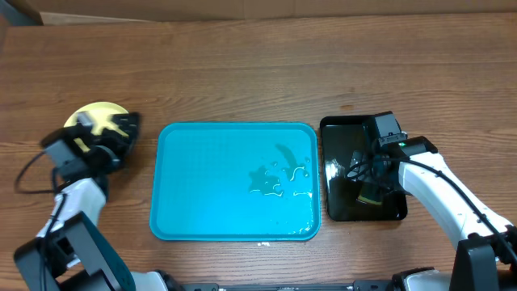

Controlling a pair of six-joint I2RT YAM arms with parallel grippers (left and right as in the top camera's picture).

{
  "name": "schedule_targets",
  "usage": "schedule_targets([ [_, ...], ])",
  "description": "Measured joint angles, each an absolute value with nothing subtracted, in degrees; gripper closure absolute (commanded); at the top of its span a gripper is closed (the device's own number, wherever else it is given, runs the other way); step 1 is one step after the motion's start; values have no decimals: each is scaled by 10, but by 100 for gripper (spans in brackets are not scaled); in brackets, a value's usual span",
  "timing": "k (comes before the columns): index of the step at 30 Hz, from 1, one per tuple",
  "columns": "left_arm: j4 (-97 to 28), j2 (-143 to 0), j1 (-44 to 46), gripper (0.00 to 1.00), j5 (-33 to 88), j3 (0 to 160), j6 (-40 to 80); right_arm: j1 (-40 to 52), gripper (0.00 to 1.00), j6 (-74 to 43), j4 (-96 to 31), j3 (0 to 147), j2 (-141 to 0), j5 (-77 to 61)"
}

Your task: Clean dirty plates on tray and stack at the side

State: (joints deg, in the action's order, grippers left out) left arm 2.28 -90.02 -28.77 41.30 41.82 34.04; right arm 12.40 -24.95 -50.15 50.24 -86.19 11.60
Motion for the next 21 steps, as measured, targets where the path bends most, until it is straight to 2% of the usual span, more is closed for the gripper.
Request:
schedule_targets([
  [6, -113, -874, -145, 0, 432, 420, 294, 124, 0, -250, -502, 502, -862, 116],
  [11, -216, -874, -54, 0, 374, 420, 261, 124, 0, -250, -501, 502, -862, 116],
  [18, -250, -874, 22, 0, 308, 419, 196, 124, 0, -251, -500, 502, -862, 110],
  [21, -255, -874, 55, 0, 297, 419, 164, 124, 0, -252, -507, 502, -862, 58],
])
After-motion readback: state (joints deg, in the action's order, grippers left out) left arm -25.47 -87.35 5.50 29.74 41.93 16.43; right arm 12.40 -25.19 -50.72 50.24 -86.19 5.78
